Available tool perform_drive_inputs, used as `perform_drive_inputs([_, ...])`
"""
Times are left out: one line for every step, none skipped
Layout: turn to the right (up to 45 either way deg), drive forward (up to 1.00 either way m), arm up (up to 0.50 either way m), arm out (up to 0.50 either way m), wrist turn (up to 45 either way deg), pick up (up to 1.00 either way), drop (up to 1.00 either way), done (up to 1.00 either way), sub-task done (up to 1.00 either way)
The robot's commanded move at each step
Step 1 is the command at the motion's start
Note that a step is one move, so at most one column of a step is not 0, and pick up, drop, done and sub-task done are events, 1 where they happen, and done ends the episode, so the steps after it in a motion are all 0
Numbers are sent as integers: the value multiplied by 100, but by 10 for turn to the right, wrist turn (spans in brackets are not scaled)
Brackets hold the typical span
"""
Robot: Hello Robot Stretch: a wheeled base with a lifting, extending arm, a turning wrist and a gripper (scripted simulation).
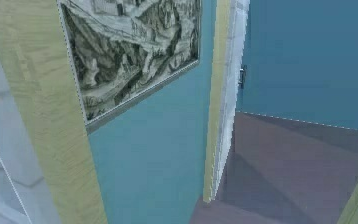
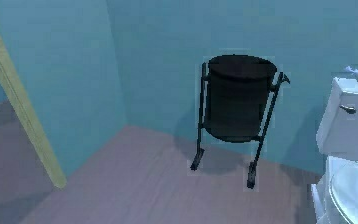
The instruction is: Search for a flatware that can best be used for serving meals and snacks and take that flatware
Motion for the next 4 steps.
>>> perform_drive_inputs([450,0,0,0,0,0,0,0,0])
perform_drive_inputs([450,0,0,0,0,0,0,0,0])
perform_drive_inputs([420,0,0,0,0,0,0,0,0])
perform_drive_inputs([30,0,0,0,0,0,0,0,0])
